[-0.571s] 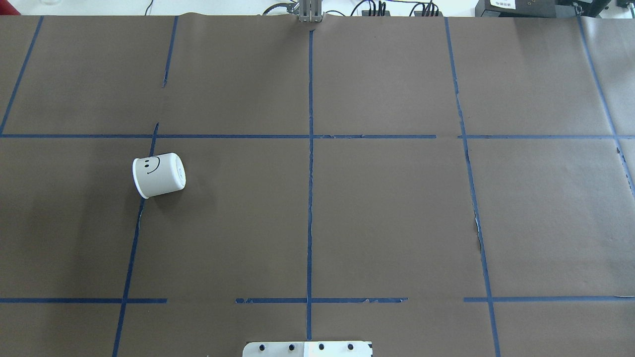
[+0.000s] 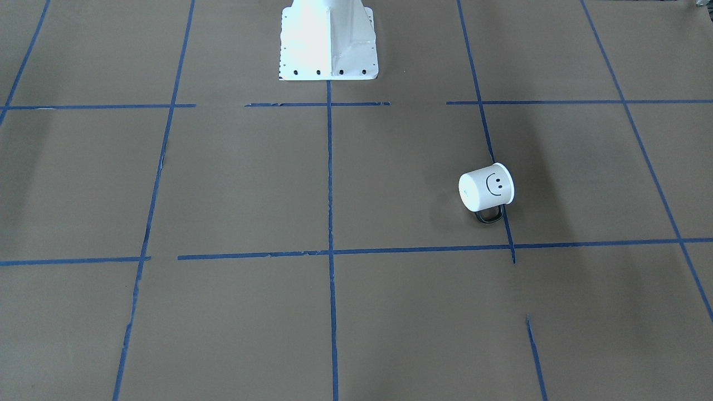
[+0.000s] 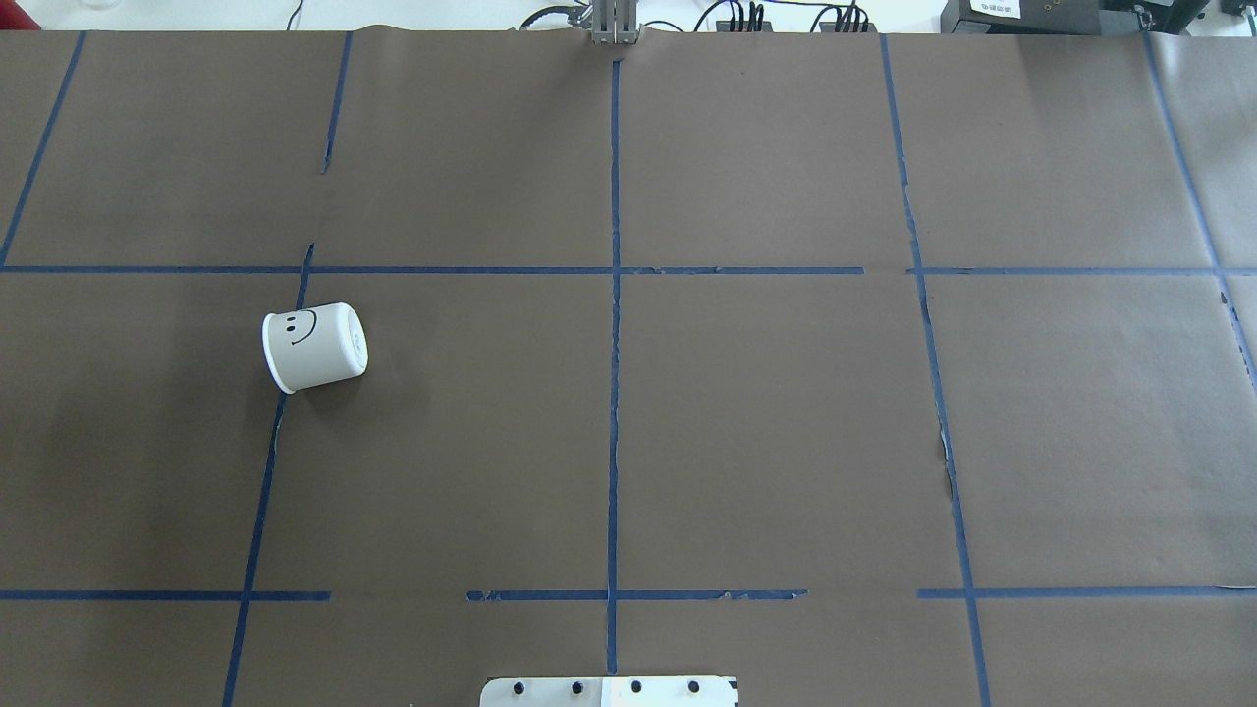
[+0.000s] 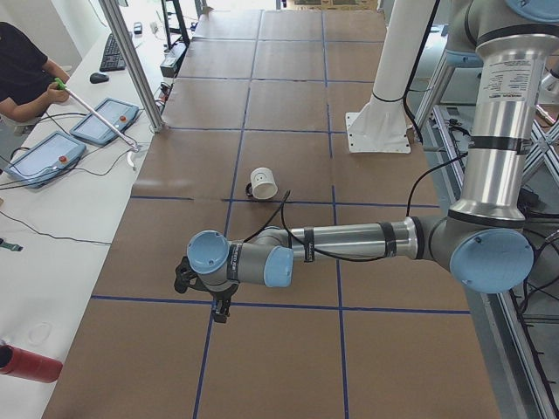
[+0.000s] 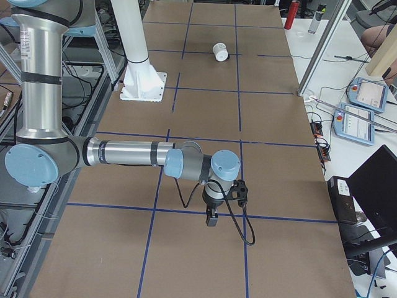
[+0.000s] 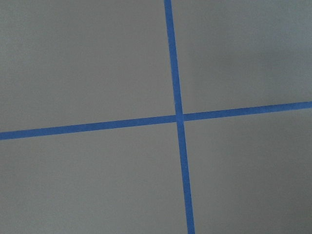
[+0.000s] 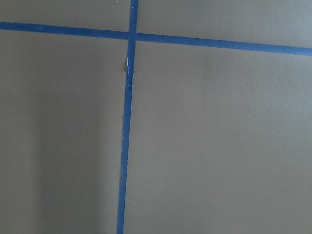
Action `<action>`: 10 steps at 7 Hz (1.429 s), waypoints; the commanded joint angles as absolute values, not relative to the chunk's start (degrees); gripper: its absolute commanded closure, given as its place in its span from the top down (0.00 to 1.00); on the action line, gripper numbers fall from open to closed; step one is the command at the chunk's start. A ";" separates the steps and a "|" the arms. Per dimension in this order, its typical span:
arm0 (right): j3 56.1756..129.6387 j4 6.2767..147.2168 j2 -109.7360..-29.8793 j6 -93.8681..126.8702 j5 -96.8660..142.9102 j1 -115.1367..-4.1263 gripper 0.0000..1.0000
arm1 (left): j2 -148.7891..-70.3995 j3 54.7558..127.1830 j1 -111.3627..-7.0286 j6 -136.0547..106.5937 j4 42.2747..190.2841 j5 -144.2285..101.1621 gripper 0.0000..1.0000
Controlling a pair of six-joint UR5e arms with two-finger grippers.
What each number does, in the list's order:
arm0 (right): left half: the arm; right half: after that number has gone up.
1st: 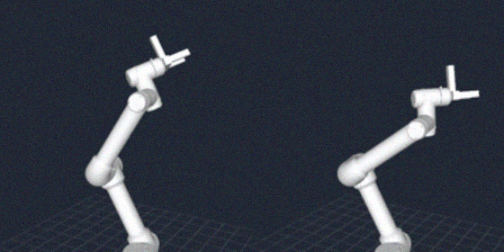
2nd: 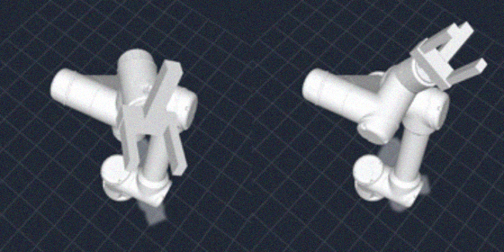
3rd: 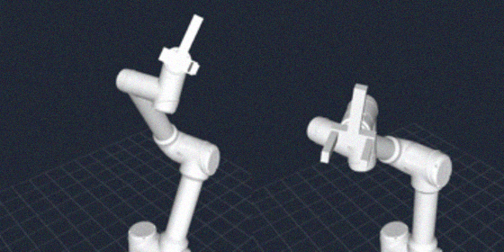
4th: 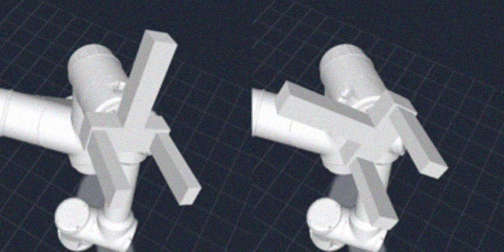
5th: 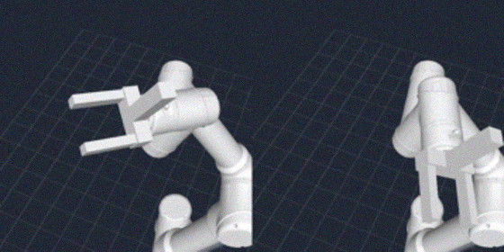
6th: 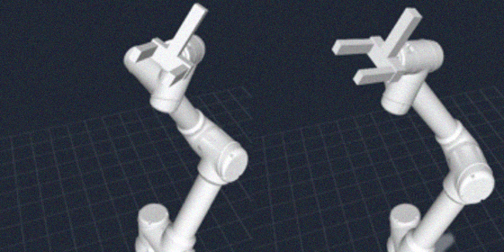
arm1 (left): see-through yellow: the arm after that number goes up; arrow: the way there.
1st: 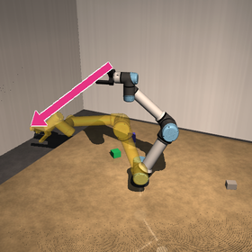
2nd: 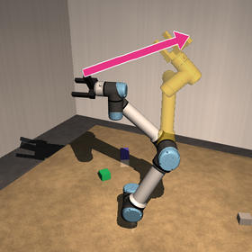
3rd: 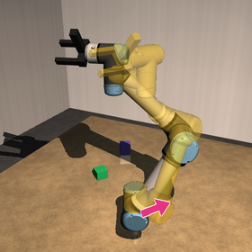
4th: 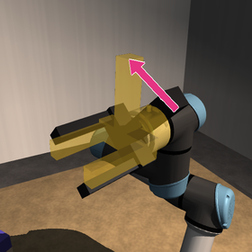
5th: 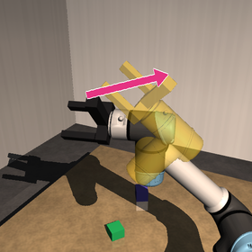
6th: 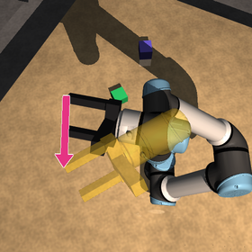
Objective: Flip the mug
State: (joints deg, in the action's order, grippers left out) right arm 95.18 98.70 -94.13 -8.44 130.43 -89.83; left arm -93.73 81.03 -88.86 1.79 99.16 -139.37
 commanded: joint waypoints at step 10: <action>95.19 98.70 -94.13 -8.44 130.43 -89.82 1.00 | -88.07 87.19 -75.09 -63.72 148.81 -144.53 1.00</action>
State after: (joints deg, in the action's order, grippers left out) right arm 95.19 98.70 -94.13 -8.44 130.43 -89.82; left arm -87.97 87.68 -79.16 -52.15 138.52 -147.95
